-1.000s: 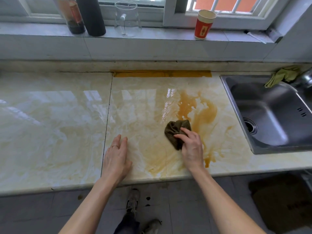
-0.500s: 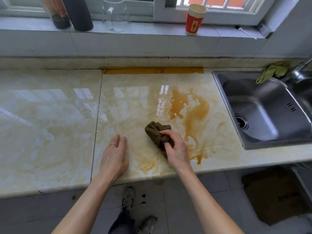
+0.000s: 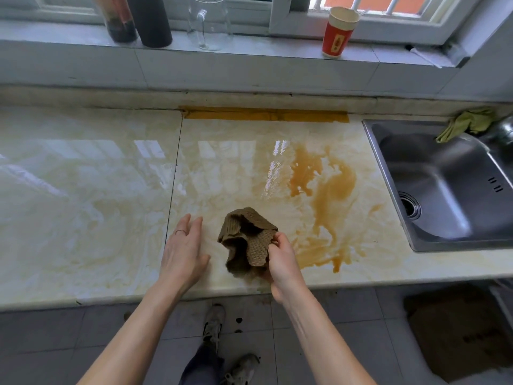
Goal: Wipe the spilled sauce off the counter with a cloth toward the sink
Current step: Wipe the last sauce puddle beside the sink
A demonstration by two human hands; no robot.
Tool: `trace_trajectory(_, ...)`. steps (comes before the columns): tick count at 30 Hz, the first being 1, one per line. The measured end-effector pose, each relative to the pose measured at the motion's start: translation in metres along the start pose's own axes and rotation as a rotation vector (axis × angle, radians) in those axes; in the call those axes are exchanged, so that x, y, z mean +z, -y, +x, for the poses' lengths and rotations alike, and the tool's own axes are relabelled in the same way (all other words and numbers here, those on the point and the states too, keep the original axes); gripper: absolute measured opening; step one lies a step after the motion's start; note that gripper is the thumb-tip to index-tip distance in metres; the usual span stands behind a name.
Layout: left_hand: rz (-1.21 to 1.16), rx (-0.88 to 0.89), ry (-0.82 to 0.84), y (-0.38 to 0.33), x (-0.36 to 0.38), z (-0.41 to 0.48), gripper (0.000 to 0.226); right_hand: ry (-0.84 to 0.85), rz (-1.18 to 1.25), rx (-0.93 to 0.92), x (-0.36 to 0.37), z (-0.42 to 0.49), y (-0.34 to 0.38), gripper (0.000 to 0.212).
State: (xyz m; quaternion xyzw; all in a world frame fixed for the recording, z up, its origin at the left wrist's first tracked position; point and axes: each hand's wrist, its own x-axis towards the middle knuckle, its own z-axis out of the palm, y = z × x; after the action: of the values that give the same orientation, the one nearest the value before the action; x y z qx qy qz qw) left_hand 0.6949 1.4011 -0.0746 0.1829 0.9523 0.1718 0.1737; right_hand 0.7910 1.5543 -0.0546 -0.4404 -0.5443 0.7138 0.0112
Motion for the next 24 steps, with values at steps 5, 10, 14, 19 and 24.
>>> trace_trajectory(5,-0.001,-0.008,-0.013,0.0,-0.001,0.001,0.083,-0.29,-0.812,-0.542,-0.007,-0.009,-0.019,0.051)
trace_trajectory(10,0.005,0.036,-0.002,-0.01,0.0,0.002,0.077,-0.035,-1.243,-0.806,0.014,0.003,-0.057,0.064)
trace_trajectory(14,0.006,0.017,0.002,-0.006,-0.001,0.005,0.079,-0.01,-1.361,-0.984,-0.016,0.023,-0.076,0.066)
trace_trajectory(19,-0.005,-0.01,-0.009,0.001,-0.005,0.0,0.078,-0.272,-1.108,-0.861,-0.06,0.051,-0.041,0.063)
trace_trajectory(24,-0.002,0.001,0.005,-0.004,0.003,-0.002,0.077,-0.26,-0.865,-0.92,-0.036,0.029,-0.028,0.044)
